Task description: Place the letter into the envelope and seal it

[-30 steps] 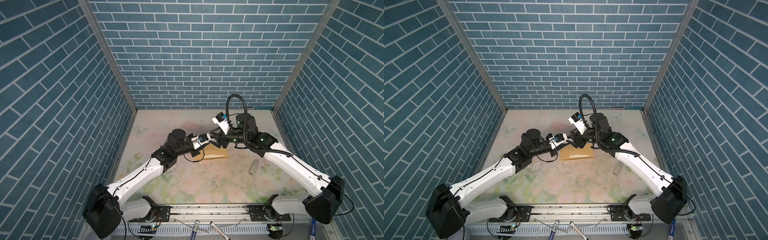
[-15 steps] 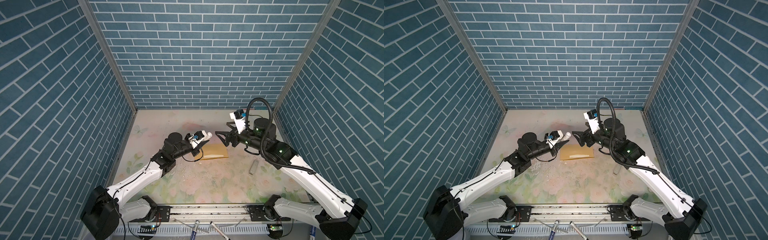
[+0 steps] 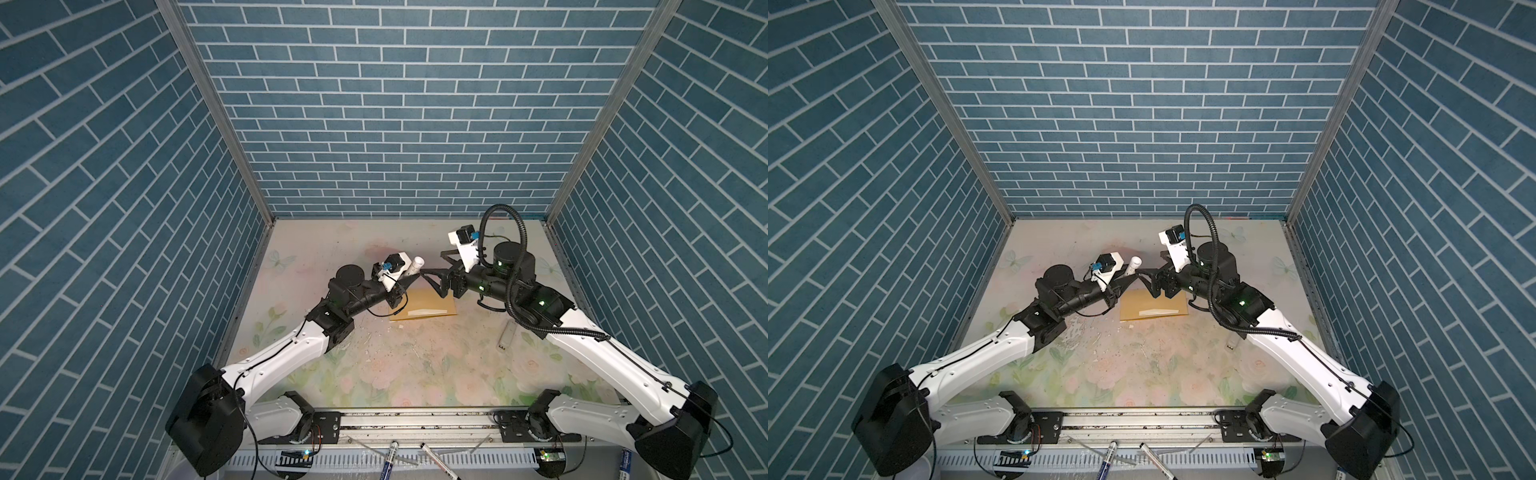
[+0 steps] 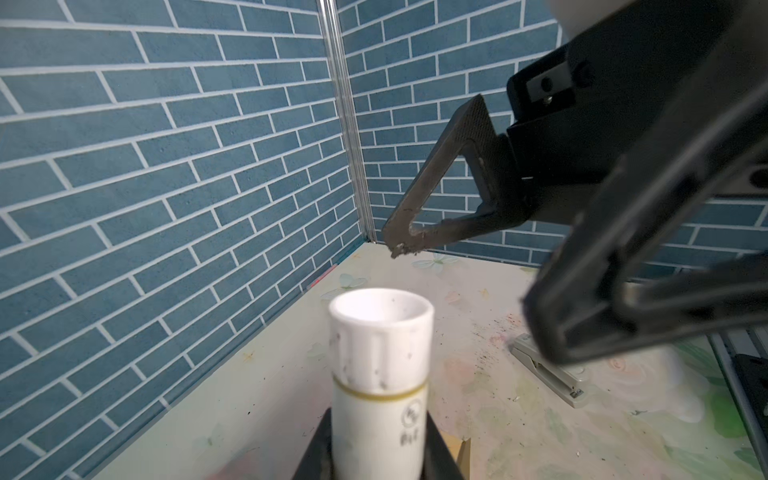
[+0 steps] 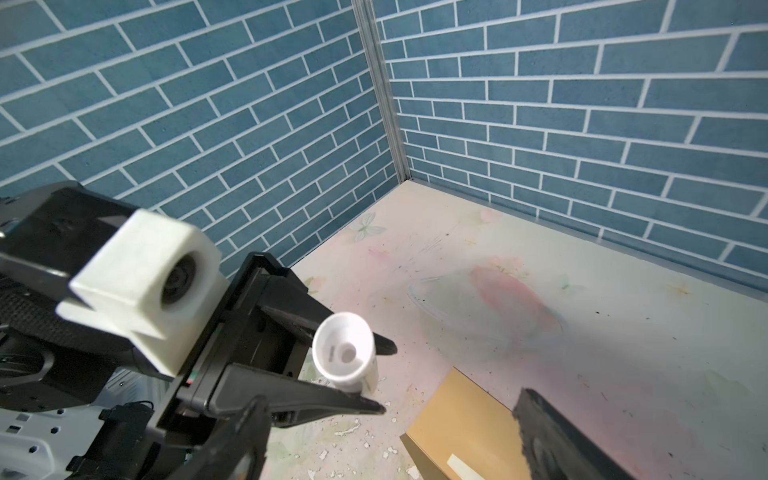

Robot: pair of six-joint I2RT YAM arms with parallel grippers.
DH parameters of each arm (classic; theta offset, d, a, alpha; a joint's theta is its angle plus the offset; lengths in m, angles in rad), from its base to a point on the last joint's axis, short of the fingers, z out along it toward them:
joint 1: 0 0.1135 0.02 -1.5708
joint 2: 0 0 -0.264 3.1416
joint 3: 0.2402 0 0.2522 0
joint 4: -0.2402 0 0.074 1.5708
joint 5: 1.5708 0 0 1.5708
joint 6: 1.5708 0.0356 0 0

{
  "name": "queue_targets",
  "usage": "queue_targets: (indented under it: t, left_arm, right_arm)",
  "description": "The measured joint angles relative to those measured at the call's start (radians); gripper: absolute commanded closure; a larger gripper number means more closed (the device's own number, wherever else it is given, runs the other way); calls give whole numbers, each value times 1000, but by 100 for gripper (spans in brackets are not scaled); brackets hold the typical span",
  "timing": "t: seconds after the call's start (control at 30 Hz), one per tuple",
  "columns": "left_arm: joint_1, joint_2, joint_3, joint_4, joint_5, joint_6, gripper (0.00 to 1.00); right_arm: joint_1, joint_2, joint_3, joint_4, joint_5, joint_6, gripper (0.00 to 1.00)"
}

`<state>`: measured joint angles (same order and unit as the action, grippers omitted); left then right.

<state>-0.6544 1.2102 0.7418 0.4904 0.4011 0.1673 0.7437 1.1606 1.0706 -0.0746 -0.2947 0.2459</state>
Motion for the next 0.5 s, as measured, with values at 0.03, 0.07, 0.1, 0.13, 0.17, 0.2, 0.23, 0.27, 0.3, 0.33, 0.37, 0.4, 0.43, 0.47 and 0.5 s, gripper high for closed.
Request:
queue_targets:
  t: [0.03, 0.07, 0.1, 0.13, 0.17, 0.2, 0.23, 0.27, 0.3, 0.33, 0.37, 0.4, 0.43, 0.47, 0.5]
  left_arm:
    - [0, 1, 0, 0, 2, -1, 100]
    - [0, 1, 0, 0, 4, -2, 100]
    - [0, 1, 0, 0, 5, -2, 100]
    - [0, 1, 0, 0, 7, -3, 100]
    - [0, 1, 0, 0, 8, -3, 100]
    - [0, 1, 0, -3, 8, -3, 100]
    - [1, 1, 0, -8, 9, -3, 100]
    - [0, 2, 0, -10, 11, -2, 100]
    - [0, 2, 0, -11, 14, -2, 100]
    - [0, 2, 1, -14, 16, -2, 100]
    - [0, 2, 1, -16, 18, -2, 100]
    - [0, 2, 2, -17, 20, -1, 100]
    - [0, 2, 2, -18, 22, 0, 100]
    - [0, 2, 2, -18, 24, 0, 100]
    - [0, 2, 2, -19, 25, 1, 100]
  right_arm:
    - [4, 13, 0, 7, -3, 1, 13]
    - [7, 26, 0, 8, -5, 2, 15]
    - [10, 39, 2, 8, -6, 1, 16]
    - [12, 54, 3, 8, -7, 1, 18]
    - [15, 66, 6, 7, -8, 1, 19]
    - [17, 78, 10, 8, -10, 3, 21]
    - [18, 87, 18, 8, -10, 1, 23]
    - [19, 93, 23, 8, -11, 2, 24]
    - [21, 98, 31, 8, -13, 1, 25]
    - [23, 103, 36, 9, -16, 1, 27]
    - [24, 105, 42, 9, -18, 1, 29]
    - [27, 108, 47, 10, -22, 1, 30]
    - [28, 111, 51, 12, -25, 1, 32]
    - [29, 112, 51, 14, -28, 1, 34]
    - [29, 113, 52, 14, -32, 1, 36]
